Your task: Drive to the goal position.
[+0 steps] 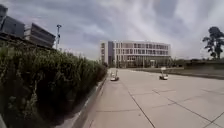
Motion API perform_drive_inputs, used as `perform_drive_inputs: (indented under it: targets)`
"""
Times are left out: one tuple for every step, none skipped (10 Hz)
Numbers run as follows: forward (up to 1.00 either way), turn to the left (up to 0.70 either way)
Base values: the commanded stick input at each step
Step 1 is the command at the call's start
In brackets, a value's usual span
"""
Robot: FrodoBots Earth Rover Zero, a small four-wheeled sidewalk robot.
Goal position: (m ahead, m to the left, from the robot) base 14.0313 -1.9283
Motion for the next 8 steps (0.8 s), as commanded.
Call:
perform_drive_inputs:
  targets:
    - [0.00,0.00]
    - [0.00,0.00]
    - [0.00,0.00]
    - [0.00,0.00]
    - [0.46,0.00]
    - [0.70,0.00]
    - [0.70,-0.01]
    - [0.70,-0.24]
